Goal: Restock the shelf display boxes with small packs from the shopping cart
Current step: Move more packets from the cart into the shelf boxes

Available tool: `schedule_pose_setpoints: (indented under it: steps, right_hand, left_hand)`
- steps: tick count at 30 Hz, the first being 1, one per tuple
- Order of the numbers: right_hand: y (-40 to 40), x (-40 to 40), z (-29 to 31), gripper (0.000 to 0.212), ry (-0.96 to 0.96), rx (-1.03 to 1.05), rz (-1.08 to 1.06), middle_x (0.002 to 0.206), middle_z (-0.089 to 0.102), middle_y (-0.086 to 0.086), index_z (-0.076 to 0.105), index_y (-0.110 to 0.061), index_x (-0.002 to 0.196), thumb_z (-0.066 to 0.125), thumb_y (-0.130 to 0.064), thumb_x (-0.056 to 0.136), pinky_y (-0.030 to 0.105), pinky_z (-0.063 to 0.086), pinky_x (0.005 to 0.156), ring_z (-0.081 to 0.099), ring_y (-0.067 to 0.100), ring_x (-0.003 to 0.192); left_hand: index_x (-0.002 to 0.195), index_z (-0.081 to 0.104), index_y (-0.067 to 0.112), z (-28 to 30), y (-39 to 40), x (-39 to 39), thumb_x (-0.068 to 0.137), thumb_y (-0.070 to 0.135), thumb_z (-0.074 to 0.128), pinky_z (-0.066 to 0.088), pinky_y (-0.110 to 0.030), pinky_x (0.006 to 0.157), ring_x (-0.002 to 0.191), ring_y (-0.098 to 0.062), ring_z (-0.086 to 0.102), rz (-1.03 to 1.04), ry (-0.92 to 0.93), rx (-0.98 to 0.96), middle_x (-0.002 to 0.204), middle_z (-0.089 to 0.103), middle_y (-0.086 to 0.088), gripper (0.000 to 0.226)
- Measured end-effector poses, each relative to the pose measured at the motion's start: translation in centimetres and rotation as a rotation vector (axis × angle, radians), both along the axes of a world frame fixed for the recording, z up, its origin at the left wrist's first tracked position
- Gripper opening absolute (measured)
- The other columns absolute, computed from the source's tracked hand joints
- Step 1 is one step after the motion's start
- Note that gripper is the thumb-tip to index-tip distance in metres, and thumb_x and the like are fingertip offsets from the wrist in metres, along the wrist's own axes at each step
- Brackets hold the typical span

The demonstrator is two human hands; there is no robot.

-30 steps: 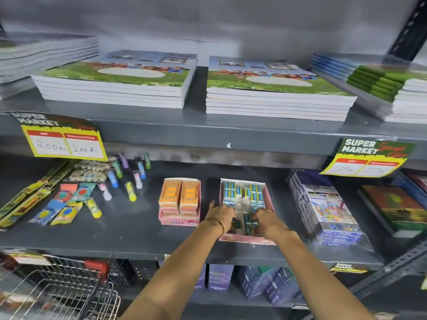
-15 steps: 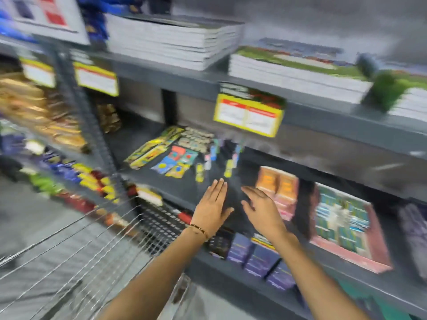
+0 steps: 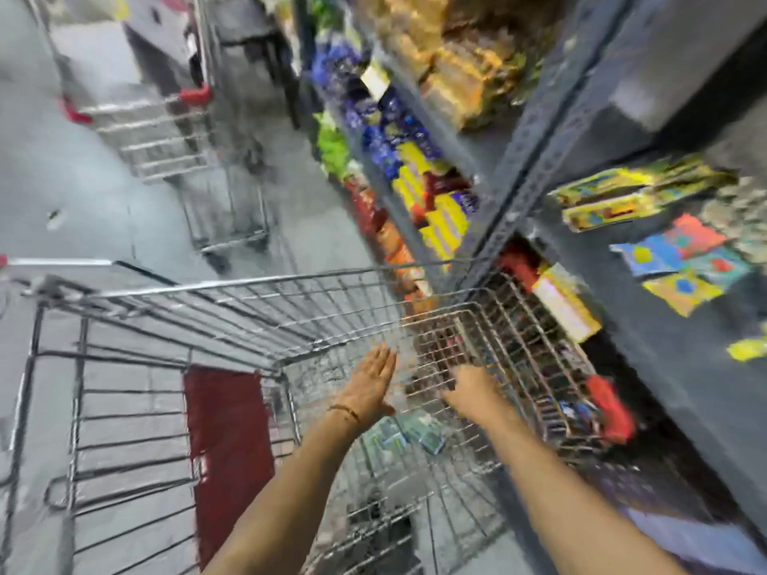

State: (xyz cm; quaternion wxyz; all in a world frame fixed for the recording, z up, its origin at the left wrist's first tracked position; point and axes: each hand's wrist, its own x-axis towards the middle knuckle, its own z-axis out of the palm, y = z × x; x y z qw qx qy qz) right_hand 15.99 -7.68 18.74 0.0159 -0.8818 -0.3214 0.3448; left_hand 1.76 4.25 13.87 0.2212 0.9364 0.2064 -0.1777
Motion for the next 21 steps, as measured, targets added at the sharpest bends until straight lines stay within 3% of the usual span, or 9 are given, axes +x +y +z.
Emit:
schedule_pose_setpoints:
  steps: [2, 4, 7, 9, 13, 16, 18, 21]
  right_hand:
    - [0.8, -1.4, -4.0, 0.034, 0.047, -0.149, 0.041, 0.118, 0.065, 0.020, 0.063, -0.006, 0.106, 0.061, -0.035, 0.088, 0.033, 0.050, 0.087, 0.062, 0.030, 0.108]
    - [1.3, -3.0, -8.8, 0.029, 0.103, -0.212, 0.047, 0.125, 0.059, 0.020, 0.059, -0.006, 0.112, 0.052, -0.028, 0.094, 0.033, 0.046, 0.094, 0.056, 0.029, 0.116]
    - [0.5, -4.2, -13.4, 0.036, 0.075, -0.225, 0.092, 0.136, 0.048, 0.020, 0.049, 0.001, 0.126, 0.048, -0.016, 0.093, 0.035, 0.038, 0.103, 0.045, 0.030, 0.126]
    - [0.0, -4.5, -15.5, 0.045, 0.005, -0.242, 0.169, 0.138, 0.043, 0.020, 0.043, 0.001, 0.130, 0.053, -0.021, 0.091, 0.038, 0.037, 0.106, 0.041, 0.031, 0.128]
    - [-0.5, -4.5, -17.2, 0.066, -0.061, -0.169, 0.090, 0.127, 0.043, 0.015, 0.039, -0.009, 0.127, 0.077, -0.025, 0.075, 0.036, 0.050, 0.097, 0.049, 0.027, 0.114]
    - [-0.1, -3.9, -17.7, 0.071, -0.072, -0.073, -0.068, 0.123, 0.046, 0.015, 0.038, -0.006, 0.122, 0.079, -0.033, 0.072, 0.036, 0.054, 0.090, 0.055, 0.028, 0.108]
    - [0.1, -3.2, -17.9, 0.082, -0.068, -0.026, -0.115, 0.129, 0.043, 0.017, 0.032, -0.004, 0.131, 0.077, -0.041, 0.073, 0.037, 0.052, 0.093, 0.052, 0.030, 0.115]
    - [-0.2, -1.9, -18.2, 0.101, -0.148, -0.053, 0.139, 0.150, 0.027, 0.018, 0.013, -0.008, 0.146, 0.070, -0.051, 0.075, 0.041, 0.036, 0.113, 0.032, 0.032, 0.137]
  left_hand:
    - [0.144, -0.004, 0.005, -3.6, -0.1, -1.7, 0.079, 0.036, 0.068, 0.000, -0.036, 0.118, 0.144, -0.029, -0.004, -0.021, 0.098, -0.043, 0.156, -0.004, -0.016, 0.102]
    - [0.144, -0.005, 0.007, -7.6, -0.8, -2.6, 0.077, 0.037, 0.069, 0.005, -0.042, 0.118, 0.145, -0.028, -0.003, 0.002, 0.193, -0.089, 0.157, -0.004, -0.013, 0.104]
    - [0.144, -0.005, 0.005, -11.8, -2.8, -2.6, 0.079, 0.039, 0.068, 0.009, -0.040, 0.120, 0.145, -0.028, 0.001, 0.092, 0.237, -0.161, 0.157, -0.001, -0.014, 0.104]
    - [0.144, -0.004, 0.003, -13.7, -4.7, -2.2, 0.078, 0.040, 0.068, 0.011, -0.039, 0.121, 0.145, -0.030, 0.002, 0.138, 0.232, -0.195, 0.157, 0.000, -0.016, 0.104]
    - [0.143, -0.010, 0.004, -16.5, -7.4, -1.8, 0.087, 0.035, 0.057, 0.006, -0.041, 0.119, 0.144, -0.030, -0.002, 0.152, 0.224, -0.128, 0.156, -0.006, -0.016, 0.092]
    - [0.143, -0.007, 0.006, -17.2, -7.2, -1.8, 0.092, 0.017, 0.044, -0.002, -0.038, 0.116, 0.144, -0.029, 0.001, 0.176, 0.144, -0.078, 0.156, 0.000, -0.017, 0.073]
    - [0.143, -0.009, 0.009, -17.2, -6.6, -1.8, 0.091, 0.006, 0.041, -0.010, -0.038, 0.110, 0.144, -0.026, -0.001, 0.199, 0.095, -0.060, 0.157, -0.001, -0.013, 0.073]
    - [0.138, -0.020, 0.011, -17.2, -5.4, -1.9, 0.089, 0.010, 0.050, -0.014, -0.042, 0.108, 0.143, -0.026, -0.011, 0.233, 0.115, -0.042, 0.155, -0.012, -0.010, 0.086]
